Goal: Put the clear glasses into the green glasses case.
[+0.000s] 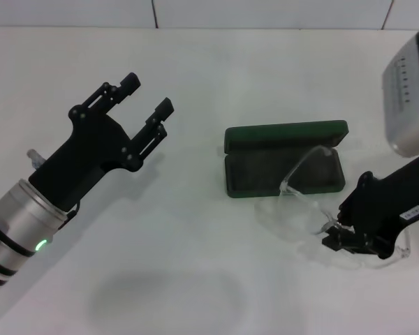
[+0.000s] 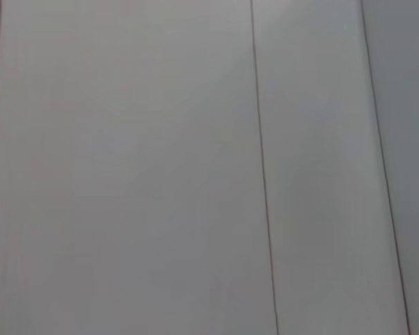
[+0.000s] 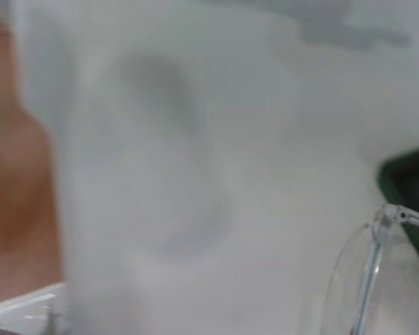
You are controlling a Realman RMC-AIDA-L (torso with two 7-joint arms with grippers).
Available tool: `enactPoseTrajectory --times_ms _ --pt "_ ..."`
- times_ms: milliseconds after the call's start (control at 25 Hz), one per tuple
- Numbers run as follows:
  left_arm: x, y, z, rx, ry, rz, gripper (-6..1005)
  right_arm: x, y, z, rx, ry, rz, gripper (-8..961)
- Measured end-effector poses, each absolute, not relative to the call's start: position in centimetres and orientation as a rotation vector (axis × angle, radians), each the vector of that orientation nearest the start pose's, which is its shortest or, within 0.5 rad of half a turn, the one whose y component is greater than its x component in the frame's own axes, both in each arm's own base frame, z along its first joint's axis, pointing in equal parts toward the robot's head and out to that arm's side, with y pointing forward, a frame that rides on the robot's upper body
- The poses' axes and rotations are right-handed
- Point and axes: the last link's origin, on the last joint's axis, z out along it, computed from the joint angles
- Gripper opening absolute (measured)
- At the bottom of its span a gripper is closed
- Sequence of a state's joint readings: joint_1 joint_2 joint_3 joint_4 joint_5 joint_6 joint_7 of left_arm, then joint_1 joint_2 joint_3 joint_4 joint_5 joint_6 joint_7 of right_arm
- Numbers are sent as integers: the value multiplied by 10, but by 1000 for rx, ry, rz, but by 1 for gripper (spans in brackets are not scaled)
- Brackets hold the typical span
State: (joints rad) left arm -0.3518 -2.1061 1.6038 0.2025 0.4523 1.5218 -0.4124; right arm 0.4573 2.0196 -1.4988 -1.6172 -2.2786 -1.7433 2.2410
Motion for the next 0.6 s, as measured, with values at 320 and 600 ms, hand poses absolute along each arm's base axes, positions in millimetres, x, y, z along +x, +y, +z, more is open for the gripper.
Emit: enactPoseTrajectory --times_ms 320,600 --pt "-274 277 -27 -1916 -259 -1135 602 151 286 31 -3116 199 -115 127" --pt "-280 276 -14 -1811 -286 -1160 602 169 280 45 -3116 -91 416 126"
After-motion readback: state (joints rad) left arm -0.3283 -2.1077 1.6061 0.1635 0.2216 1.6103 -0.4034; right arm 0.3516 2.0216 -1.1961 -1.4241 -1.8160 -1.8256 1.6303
